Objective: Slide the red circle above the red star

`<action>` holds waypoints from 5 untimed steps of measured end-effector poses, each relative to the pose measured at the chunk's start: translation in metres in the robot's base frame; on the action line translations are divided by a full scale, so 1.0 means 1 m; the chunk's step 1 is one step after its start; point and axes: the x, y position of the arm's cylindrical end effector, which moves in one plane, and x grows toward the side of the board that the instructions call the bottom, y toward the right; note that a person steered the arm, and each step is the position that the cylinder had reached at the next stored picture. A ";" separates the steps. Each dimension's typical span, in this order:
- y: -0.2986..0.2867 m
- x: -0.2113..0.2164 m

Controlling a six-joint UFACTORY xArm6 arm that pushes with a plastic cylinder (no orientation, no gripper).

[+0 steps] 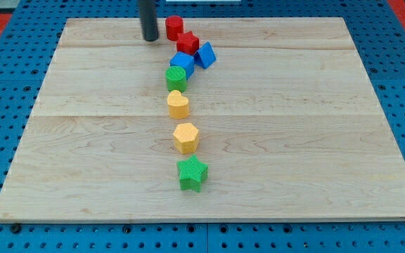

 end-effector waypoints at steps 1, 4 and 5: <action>0.005 -0.027; 0.048 -0.019; 0.050 -0.019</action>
